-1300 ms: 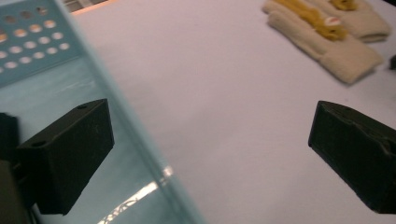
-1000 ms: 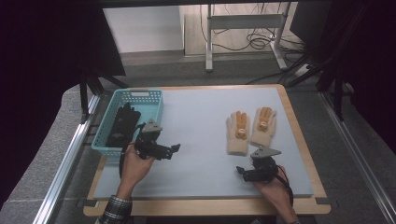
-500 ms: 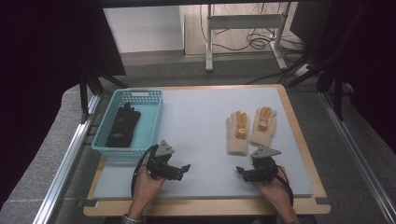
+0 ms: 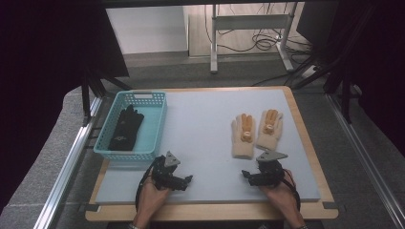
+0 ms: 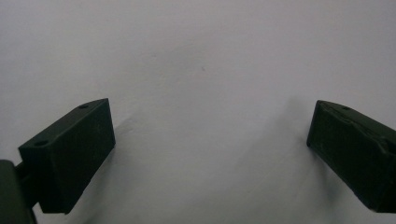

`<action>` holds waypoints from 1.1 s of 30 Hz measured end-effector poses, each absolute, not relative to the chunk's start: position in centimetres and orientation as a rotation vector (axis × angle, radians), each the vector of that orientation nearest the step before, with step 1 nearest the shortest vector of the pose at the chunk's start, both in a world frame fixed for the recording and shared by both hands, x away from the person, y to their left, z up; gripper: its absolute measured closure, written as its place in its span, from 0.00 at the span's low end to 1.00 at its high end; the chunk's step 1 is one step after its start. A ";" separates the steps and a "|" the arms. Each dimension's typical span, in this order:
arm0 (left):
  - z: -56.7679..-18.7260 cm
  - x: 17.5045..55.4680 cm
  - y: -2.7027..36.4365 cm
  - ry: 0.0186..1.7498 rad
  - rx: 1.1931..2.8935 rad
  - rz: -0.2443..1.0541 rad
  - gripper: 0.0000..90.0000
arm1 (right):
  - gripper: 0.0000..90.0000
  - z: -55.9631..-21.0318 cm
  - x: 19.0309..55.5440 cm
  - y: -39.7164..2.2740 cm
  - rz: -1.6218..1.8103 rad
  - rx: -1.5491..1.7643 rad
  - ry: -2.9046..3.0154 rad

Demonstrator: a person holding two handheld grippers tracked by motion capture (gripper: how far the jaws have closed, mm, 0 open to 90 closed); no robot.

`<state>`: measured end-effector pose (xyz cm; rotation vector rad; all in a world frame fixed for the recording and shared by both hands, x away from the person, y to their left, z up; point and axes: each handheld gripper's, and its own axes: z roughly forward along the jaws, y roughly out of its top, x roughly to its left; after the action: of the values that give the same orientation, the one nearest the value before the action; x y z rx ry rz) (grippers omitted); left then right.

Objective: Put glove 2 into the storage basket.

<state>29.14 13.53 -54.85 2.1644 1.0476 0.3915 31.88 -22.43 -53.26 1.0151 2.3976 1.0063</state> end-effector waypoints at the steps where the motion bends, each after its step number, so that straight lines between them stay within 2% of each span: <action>1: -54.9 29.2 13.5 1.049 2.162 0.387 0.02 | 0.22 -53.3 31.9 -22.4 1.007 1.016 2.398; 7: -54.9 29.3 13.6 1.054 2.157 0.375 0.02 | 0.23 -53.2 31.9 -22.5 1.012 1.017 2.395; 12: -54.9 29.3 13.6 1.054 2.156 0.374 0.02 | 0.30 -53.1 31.9 -22.8 1.051 1.034 2.393; 19: -54.9 29.3 13.6 1.055 2.155 0.374 0.02 | 0.48 -52.0 32.4 -23.7 1.081 1.037 2.385; 25: -54.9 29.3 13.6 1.055 2.156 0.374 0.02 | 0.65 -50.2 34.5 -24.2 1.083 1.042 2.368; 30: -54.9 29.2 13.6 1.056 2.157 0.374 0.02 | 0.66 -49.3 37.4 -24.2 1.108 1.083 2.337; 33: -54.9 29.2 13.6 1.056 2.158 0.374 0.02 | 0.60 -49.1 39.1 -24.0 1.112 1.115 2.315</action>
<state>29.25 13.65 -54.93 2.1578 1.0557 0.3739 39.09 -23.95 -49.07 1.1154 2.3154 1.1125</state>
